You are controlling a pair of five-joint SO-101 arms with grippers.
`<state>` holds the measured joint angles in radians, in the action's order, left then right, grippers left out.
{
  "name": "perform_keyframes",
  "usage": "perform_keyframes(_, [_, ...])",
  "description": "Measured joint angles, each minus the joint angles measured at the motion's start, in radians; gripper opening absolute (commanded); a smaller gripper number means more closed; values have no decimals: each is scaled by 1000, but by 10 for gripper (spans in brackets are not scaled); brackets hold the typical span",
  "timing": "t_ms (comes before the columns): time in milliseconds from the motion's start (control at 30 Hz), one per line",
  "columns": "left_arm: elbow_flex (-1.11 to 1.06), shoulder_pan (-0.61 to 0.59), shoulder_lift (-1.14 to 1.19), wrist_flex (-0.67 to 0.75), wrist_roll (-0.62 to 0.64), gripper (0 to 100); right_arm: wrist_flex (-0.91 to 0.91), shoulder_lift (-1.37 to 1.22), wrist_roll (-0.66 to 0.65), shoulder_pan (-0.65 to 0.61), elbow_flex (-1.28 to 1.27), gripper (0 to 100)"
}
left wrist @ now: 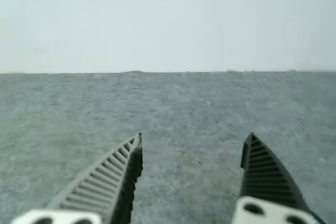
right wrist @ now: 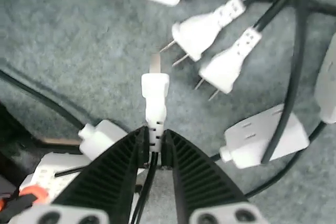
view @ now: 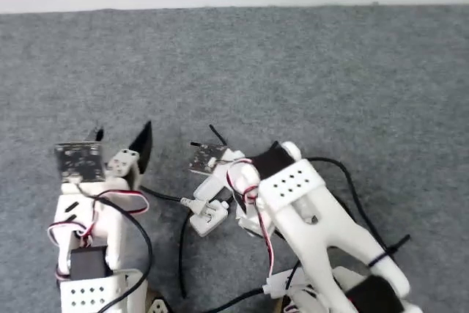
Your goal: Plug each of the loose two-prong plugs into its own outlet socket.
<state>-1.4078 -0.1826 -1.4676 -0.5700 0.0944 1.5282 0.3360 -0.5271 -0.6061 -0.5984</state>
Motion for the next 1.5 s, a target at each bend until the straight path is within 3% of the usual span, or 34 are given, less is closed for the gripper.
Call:
perform_keyframes(367, [0,-71,0,32,46,301,-63,-272,6,-29,160,8])
perform_keyframes(700, [0,-87,0,32,48,301,-63,-315,60,-144,301,8])
perform_keyframes(1500, [-26,-92,0,68,49,301,-15,-425,63,-140,345,9])
